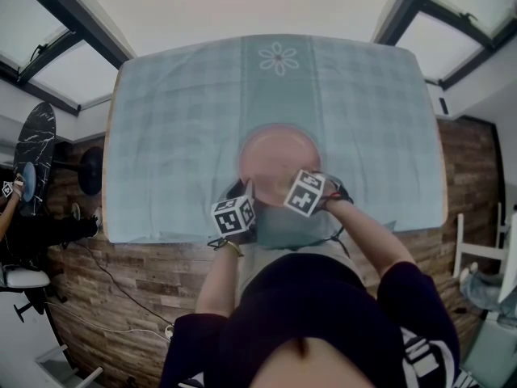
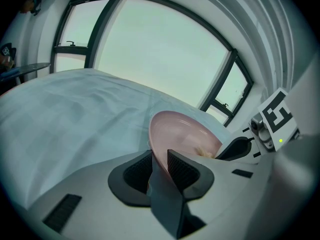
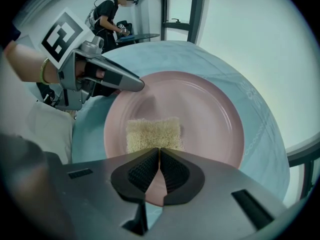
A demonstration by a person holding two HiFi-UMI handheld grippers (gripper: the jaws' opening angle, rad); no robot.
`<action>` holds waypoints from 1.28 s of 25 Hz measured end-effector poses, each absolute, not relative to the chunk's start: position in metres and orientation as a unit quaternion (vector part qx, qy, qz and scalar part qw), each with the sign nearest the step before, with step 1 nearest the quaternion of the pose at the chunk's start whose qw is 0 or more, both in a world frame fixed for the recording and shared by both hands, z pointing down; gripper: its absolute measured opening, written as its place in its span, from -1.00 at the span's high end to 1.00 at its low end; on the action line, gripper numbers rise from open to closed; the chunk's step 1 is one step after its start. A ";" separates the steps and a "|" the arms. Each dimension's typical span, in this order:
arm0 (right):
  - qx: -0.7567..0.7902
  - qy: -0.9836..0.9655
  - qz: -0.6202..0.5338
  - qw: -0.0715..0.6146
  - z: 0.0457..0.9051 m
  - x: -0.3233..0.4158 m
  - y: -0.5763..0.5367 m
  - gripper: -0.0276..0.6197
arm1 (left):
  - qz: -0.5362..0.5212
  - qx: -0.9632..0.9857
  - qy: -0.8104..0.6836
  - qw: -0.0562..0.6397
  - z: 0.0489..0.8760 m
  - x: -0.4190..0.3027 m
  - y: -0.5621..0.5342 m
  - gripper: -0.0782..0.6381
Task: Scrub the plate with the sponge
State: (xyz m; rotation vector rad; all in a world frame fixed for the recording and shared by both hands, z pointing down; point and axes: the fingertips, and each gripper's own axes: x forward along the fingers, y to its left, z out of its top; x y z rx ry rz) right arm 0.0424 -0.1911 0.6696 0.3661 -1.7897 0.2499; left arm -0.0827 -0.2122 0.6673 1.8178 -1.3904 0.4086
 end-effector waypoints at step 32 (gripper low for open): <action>0.183 -0.797 0.084 0.569 0.670 -0.009 -0.257 0.84 | 0.158 0.716 -0.546 0.405 0.668 -0.082 -0.213 0.49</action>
